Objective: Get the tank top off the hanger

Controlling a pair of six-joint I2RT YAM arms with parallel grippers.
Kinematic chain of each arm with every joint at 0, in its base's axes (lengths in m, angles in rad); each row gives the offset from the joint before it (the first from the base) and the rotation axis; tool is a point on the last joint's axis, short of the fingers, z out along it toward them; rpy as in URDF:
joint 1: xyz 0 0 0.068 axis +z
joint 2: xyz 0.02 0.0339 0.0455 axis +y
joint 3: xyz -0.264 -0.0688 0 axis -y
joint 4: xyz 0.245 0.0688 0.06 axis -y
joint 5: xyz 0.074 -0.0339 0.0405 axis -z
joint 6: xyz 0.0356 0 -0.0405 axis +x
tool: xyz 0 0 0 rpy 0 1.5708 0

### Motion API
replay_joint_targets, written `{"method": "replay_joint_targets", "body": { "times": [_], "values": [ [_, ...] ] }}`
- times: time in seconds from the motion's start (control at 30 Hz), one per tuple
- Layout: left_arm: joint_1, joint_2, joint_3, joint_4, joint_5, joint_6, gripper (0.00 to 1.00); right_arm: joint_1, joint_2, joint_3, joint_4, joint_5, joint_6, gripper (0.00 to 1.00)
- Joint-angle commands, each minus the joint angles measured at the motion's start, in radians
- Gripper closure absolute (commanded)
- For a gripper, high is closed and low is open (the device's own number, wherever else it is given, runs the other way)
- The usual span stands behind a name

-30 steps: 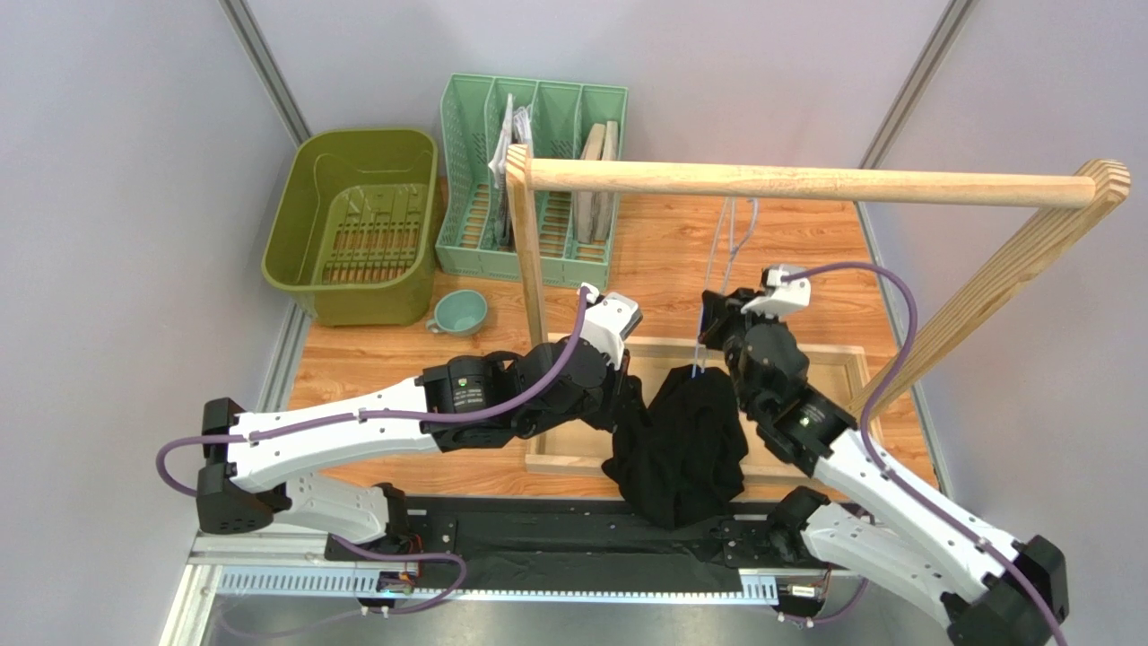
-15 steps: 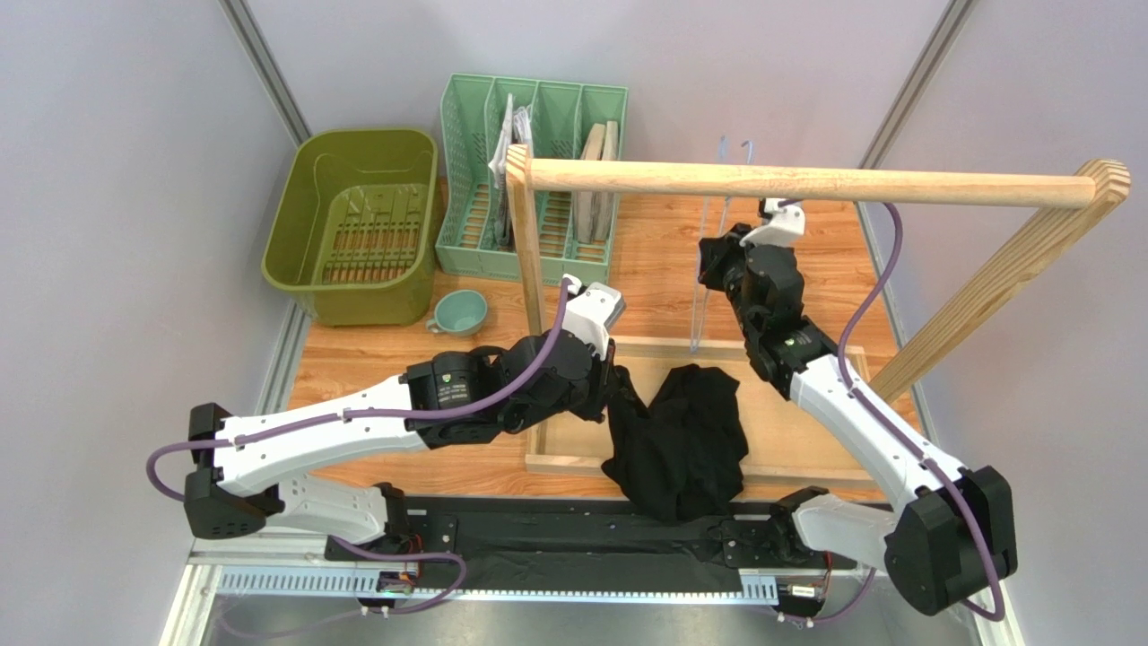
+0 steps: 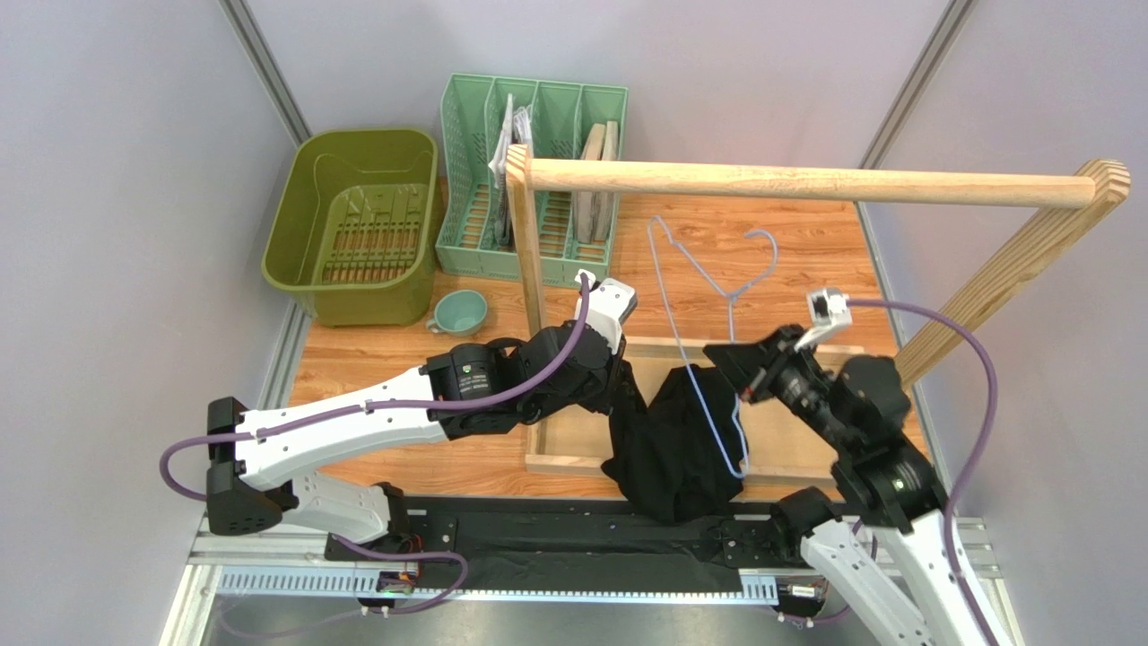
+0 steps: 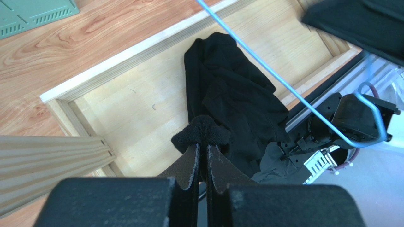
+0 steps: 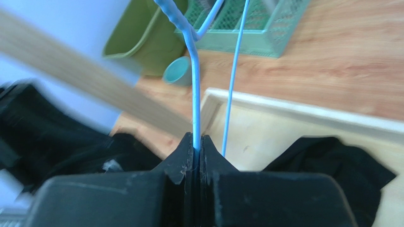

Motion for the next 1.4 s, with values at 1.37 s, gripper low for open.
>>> {"method": "replay_joint_targets", "body": {
  "times": [1.37],
  "values": [
    [0.019, -0.022, -0.016, 0.076, 0.101, -0.021, 1.00, 0.157, 0.037, 0.733, -0.355, 0.141, 0.451, 1.00]
  ]
}}
